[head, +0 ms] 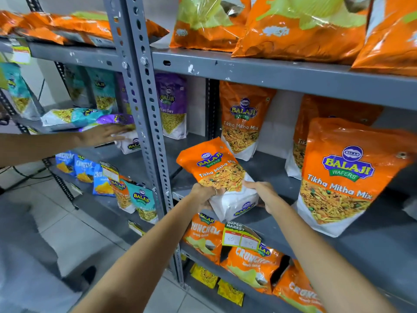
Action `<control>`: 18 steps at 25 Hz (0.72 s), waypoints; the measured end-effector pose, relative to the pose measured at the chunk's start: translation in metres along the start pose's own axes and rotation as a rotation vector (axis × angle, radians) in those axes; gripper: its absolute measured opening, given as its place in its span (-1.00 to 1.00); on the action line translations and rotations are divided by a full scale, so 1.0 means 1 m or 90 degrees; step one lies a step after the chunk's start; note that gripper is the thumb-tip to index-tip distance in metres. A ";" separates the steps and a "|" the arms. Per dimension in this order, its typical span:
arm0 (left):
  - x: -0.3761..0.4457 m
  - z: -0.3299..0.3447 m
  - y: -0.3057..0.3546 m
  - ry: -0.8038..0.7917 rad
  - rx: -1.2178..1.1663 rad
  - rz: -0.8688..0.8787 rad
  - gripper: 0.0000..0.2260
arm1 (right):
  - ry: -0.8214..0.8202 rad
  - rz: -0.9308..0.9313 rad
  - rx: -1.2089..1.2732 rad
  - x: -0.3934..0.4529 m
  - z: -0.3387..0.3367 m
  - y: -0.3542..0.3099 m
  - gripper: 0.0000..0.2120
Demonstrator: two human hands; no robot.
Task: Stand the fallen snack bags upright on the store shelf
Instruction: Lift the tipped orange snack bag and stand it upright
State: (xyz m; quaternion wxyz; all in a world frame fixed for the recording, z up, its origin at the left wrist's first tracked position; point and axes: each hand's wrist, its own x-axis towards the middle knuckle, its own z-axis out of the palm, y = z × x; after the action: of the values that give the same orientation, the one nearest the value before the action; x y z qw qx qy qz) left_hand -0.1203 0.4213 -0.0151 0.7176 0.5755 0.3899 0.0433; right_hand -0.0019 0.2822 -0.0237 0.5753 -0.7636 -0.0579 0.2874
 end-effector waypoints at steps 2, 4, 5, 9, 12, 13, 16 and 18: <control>-0.014 -0.004 -0.005 0.006 0.047 0.059 -0.68 | -0.037 -0.040 0.037 -0.016 -0.007 0.014 -0.75; -0.031 -0.010 -0.006 0.021 0.095 0.108 -0.60 | -0.085 -0.103 0.064 -0.036 -0.013 0.027 -0.72; -0.039 -0.013 -0.005 0.025 0.109 0.127 -0.54 | -0.098 -0.135 0.070 -0.046 -0.015 0.032 -0.76; -0.075 -0.015 0.002 0.011 0.143 0.237 -0.41 | -0.060 -0.214 0.084 -0.078 -0.023 0.035 -0.77; -0.096 -0.015 0.010 -0.010 0.164 0.318 -0.43 | -0.043 -0.261 0.125 -0.092 -0.029 0.031 -0.66; -0.101 -0.016 0.014 -0.018 0.171 0.337 -0.46 | -0.040 -0.273 0.134 -0.094 -0.030 0.030 -0.65; -0.110 -0.015 0.023 -0.040 0.182 0.365 -0.46 | -0.040 -0.286 0.138 -0.097 -0.034 0.026 -0.65; -0.110 -0.014 0.025 -0.051 0.184 0.370 -0.47 | -0.042 -0.279 0.146 -0.097 -0.036 0.027 -0.64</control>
State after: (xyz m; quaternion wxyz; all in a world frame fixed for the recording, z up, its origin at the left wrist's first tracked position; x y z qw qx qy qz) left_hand -0.1953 0.3849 0.0620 0.6012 0.7596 0.1830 0.1677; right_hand -0.0706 0.2025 -0.0057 0.7049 -0.6525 -0.2078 0.1847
